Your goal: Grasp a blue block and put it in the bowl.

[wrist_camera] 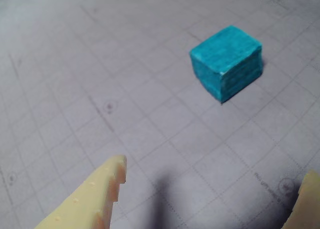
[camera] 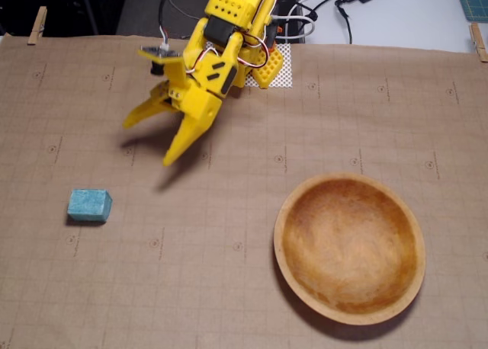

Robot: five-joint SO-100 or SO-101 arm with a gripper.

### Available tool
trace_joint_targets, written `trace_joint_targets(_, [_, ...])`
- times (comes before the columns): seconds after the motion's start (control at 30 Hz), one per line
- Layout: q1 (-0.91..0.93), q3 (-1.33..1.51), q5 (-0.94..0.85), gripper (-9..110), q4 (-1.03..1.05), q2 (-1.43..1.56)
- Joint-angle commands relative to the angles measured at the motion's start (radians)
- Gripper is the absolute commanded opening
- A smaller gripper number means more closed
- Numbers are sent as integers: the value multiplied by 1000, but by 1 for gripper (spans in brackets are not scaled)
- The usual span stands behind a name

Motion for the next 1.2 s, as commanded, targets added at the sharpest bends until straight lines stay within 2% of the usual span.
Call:
trace_joint_targets(0.0, [-14,-114,-8,44,-28,-89])
trace_joint_targets(0.13, [-25,-132,-21,44,-43,-143])
trace_joint_targets(0.7, [-26,-176,-86,44,-554,-611])
trace_joint_targets(1.17, [-11,-380,-87,44,-696,-963])
